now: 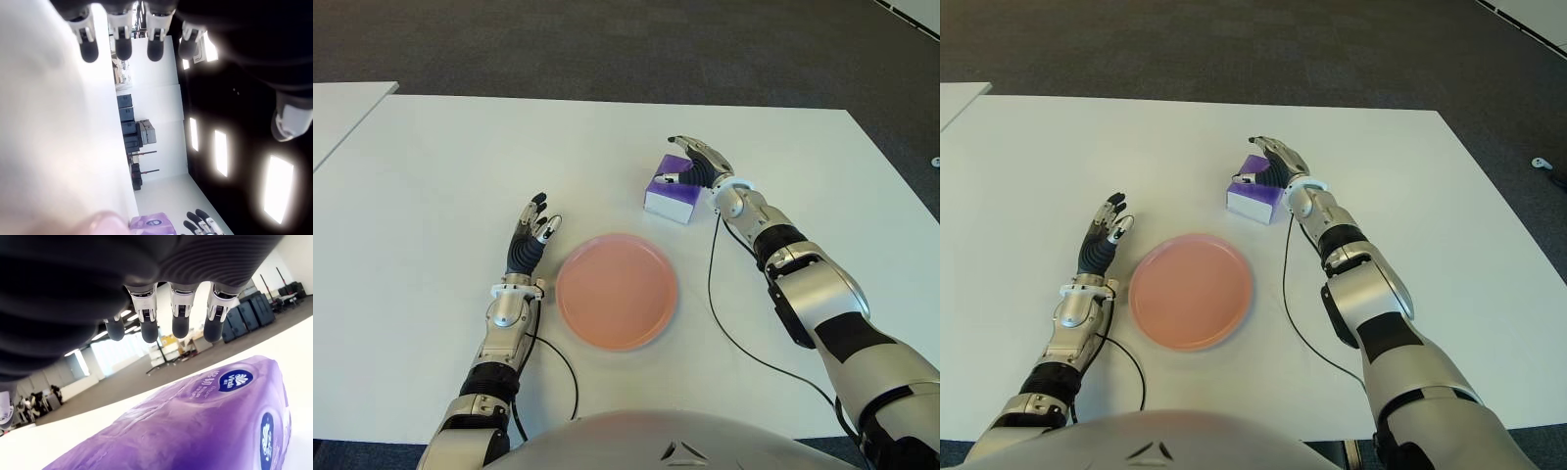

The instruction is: Put the tissue paper into the plate.

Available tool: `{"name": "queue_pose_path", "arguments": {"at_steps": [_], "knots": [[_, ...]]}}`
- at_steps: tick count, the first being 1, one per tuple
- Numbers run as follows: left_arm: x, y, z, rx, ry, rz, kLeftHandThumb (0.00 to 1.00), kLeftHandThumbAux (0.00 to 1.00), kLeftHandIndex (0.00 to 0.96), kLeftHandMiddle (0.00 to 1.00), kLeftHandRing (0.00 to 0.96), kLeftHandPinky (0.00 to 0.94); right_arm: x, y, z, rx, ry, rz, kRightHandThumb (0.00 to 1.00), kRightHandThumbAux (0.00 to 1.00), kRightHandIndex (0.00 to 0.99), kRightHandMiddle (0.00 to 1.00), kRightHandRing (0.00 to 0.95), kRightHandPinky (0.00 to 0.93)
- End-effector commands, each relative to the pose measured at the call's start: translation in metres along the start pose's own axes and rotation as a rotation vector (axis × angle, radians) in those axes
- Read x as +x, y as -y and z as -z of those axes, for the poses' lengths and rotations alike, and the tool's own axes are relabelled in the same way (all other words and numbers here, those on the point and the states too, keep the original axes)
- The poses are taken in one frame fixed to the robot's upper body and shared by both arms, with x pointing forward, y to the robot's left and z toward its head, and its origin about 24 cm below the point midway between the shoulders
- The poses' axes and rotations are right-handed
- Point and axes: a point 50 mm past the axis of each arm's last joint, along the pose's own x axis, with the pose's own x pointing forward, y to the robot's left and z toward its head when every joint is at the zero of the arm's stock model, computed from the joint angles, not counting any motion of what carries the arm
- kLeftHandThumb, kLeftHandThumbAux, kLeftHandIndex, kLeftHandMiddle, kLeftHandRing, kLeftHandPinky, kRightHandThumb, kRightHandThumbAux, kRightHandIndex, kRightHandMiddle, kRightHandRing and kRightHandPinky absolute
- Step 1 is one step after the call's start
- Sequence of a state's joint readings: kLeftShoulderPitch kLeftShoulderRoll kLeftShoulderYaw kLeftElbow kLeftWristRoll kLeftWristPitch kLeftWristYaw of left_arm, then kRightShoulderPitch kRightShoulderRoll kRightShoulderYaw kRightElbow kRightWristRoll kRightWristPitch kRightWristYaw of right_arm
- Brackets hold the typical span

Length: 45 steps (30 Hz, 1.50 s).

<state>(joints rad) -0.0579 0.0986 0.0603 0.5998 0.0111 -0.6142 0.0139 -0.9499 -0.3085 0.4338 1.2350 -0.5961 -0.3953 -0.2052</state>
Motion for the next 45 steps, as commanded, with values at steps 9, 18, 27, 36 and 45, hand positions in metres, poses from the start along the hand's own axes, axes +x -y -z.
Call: {"name": "queue_pose_path", "arguments": {"at_steps": [9, 18, 27, 36, 45], "knots": [[-0.032, 0.006, 0.032, -0.016, -0.162, 0.011, 0.0, 0.379, 0.0, 0.0, 0.0, 0.0, -0.007, -0.016, 0.003, -0.076, 0.026, -0.062, 0.088, 0.412, 0.0, 0.0, 0.0, 0.0], [-0.032, 0.006, 0.032, -0.005, -0.164, 0.013, 0.0, 0.372, 0.0, 0.0, 0.0, 0.0, -0.012, -0.03, 0.005, -0.116, 0.025, -0.098, 0.099, 0.447, 0.0, 0.0, 0.0, 0.0], [-0.032, 0.007, 0.031, -0.004, -0.152, 0.007, 0.0, 0.368, 0.0, 0.0, 0.0, 0.0, -0.014, -0.034, 0.006, -0.139, 0.022, -0.111, 0.109, 0.471, 0.0, 0.0, 0.0, 0.0], [-0.032, 0.006, 0.031, -0.003, -0.151, 0.007, 0.0, 0.379, 0.0, 0.0, 0.0, 0.0, -0.016, -0.038, 0.008, -0.164, 0.02, -0.127, 0.108, 0.466, 0.0, 0.0, 0.0, 0.0], [-0.034, 0.006, 0.031, -0.006, -0.152, 0.003, 0.0, 0.377, 0.0, 0.0, 0.0, 0.0, -0.018, -0.038, 0.013, -0.18, 0.001, -0.137, 0.1, 0.46, 0.0, 0.0, 0.0, 0.0]]}}
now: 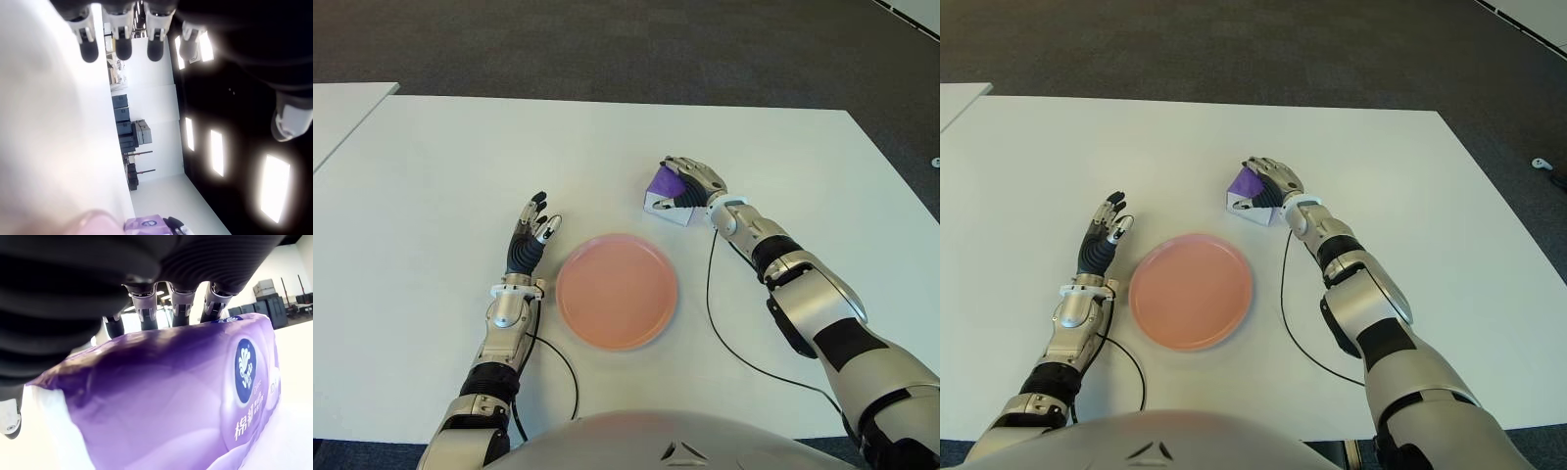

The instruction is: Put the tissue paper into the plate.

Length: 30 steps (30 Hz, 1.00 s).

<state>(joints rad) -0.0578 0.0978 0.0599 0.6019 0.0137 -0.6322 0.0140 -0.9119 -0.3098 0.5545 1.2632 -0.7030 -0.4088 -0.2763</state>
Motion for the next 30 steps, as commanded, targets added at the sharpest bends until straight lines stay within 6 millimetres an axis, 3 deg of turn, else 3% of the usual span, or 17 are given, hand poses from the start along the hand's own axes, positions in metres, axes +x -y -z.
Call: {"name": "queue_pose_path", "arguments": {"at_steps": [1, 11, 30], "knots": [[-0.034, 0.006, 0.032, -0.008, -0.167, 0.001, 0.0, 0.376, 0.0, 0.0, 0.0, 0.0, -0.006, -0.013, 0.007, -0.015, -0.036, -0.052, 0.1, 0.46, 0.0, 0.0, 0.0, 0.0], [-0.035, 0.005, 0.032, -0.002, -0.17, 0.003, 0.0, 0.364, 0.0, 0.0, 0.0, 0.0, -0.011, -0.02, 0.013, -0.025, -0.078, -0.076, 0.097, 0.466, 0.0, 0.0, 0.0, 0.0], [-0.036, 0.004, 0.032, 0.008, -0.177, -0.006, 0.0, 0.369, 0.0, 0.0, 0.0, 0.0, -0.035, -0.08, 0.009, -0.075, -0.108, -0.237, 0.061, 0.46, 0.0, 0.0, 0.0, 0.0]]}}
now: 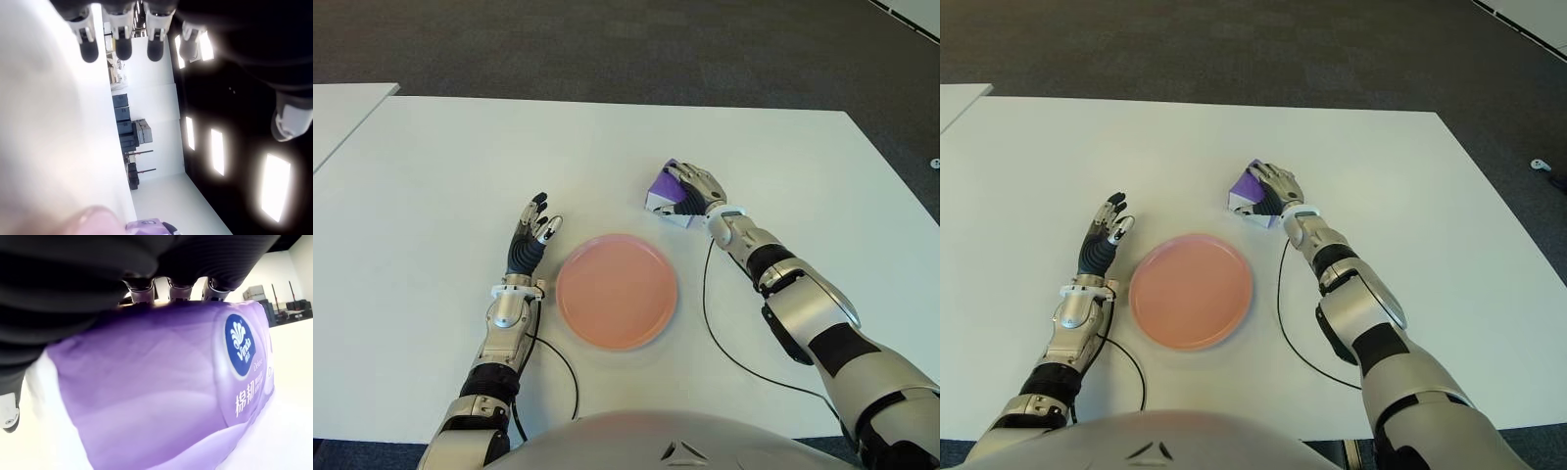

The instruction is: Put the tissue paper into the plate.

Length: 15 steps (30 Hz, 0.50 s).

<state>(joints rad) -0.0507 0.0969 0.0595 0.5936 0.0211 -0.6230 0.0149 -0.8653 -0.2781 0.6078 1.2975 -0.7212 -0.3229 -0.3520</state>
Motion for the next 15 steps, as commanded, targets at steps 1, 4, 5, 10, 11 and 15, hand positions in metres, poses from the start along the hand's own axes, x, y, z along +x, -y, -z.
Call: {"name": "queue_pose_path", "arguments": {"at_steps": [1, 4, 5, 10, 11, 15], "knots": [[-0.035, 0.003, 0.031, 0.001, -0.169, -0.01, 0.0, 0.371, 0.0, 0.0, 0.0, 0.0, -0.026, -0.056, 0.004, -0.048, -0.025, -0.228, 0.056, 0.46, 0.0, 0.0, 0.0, 0.0], [-0.035, 0.003, 0.031, -0.004, -0.168, -0.012, 0.0, 0.378, 0.0, 0.0, 0.0, 0.0, -0.031, -0.064, 0.005, -0.089, -0.007, -0.285, 0.051, 0.46, 0.0, 0.0, 0.0, 0.0], [-0.036, 0.003, 0.031, -0.005, -0.168, -0.012, 0.0, 0.38, 0.0, 0.0, 0.0, 0.0, -0.032, -0.066, 0.005, -0.096, -0.005, -0.296, 0.052, 0.461, 0.0, 0.0, 0.0, 0.0], [-0.037, 0.003, 0.031, -0.002, -0.162, -0.01, 0.0, 0.387, 0.0, 0.0, 0.0, 0.0, -0.037, -0.074, 0.007, -0.125, -0.004, -0.363, 0.057, 0.464, 0.0, 0.0, 0.0, 0.0], [-0.037, 0.003, 0.031, -0.002, -0.159, -0.01, 0.0, 0.387, 0.0, 0.0, 0.0, 0.0, -0.038, -0.075, 0.007, -0.131, -0.003, -0.374, 0.058, 0.465, 0.0, 0.0, 0.0, 0.0], [-0.038, 0.002, 0.031, 0.0, -0.16, -0.008, 0.0, 0.388, 0.0, 0.0, 0.0, 0.0, -0.04, -0.08, 0.007, -0.143, 0.0, -0.402, 0.063, 0.469, 0.0, 0.0, 0.0, 0.0]]}}
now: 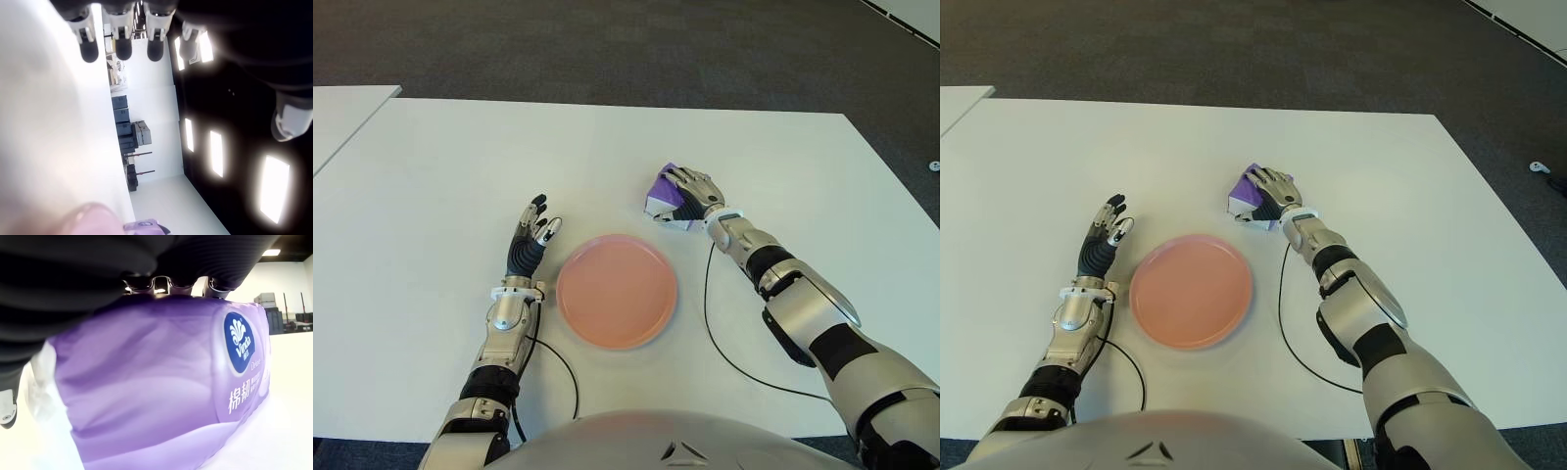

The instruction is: Put the tissue paper into the plate.

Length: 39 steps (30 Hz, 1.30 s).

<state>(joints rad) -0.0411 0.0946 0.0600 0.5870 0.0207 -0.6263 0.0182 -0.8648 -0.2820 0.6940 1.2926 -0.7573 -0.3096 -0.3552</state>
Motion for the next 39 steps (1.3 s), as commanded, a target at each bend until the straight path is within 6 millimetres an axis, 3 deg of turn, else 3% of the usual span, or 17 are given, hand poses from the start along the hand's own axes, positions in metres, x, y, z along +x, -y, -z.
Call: {"name": "queue_pose_path", "arguments": {"at_steps": [1, 28, 35, 38, 39], "knots": [[-0.036, 0.002, 0.03, 0.002, -0.161, -0.002, 0.0, 0.389, 0.0, 0.0, 0.0, 0.0, -0.036, -0.076, 0.001, -0.036, -0.022, -0.361, 0.065, 0.471, 0.0, 0.0, 0.0, 0.0], [-0.037, 0.002, 0.028, -0.013, -0.169, -0.002, 0.0, 0.402, 0.0, 0.0, 0.0, 0.0, -0.049, -0.093, 0.001, -0.065, -0.015, -0.403, 0.052, 0.516, 0.0, 0.0, 0.0, 0.0], [-0.038, 0.001, 0.029, -0.013, -0.177, -0.004, 0.0, 0.409, 0.0, 0.0, 0.0, 0.0, -0.051, -0.095, 0.002, -0.068, -0.014, -0.407, 0.172, 0.555, 0.0, 0.003, 0.001, 0.023], [-0.038, 0.001, 0.029, -0.015, -0.182, -0.006, 0.0, 0.411, 0.0, 0.0, 0.0, 0.0, -0.051, -0.095, 0.001, -0.066, -0.01, -0.407, 0.275, 0.553, 0.0, 0.024, 0.02, 0.089], [-0.038, 0.001, 0.029, -0.016, -0.183, -0.006, 0.0, 0.412, 0.0, 0.0, 0.0, 0.0, -0.051, -0.095, 0.001, -0.066, -0.01, -0.408, 0.356, 0.544, 0.0, 0.048, 0.051, 0.134]]}}
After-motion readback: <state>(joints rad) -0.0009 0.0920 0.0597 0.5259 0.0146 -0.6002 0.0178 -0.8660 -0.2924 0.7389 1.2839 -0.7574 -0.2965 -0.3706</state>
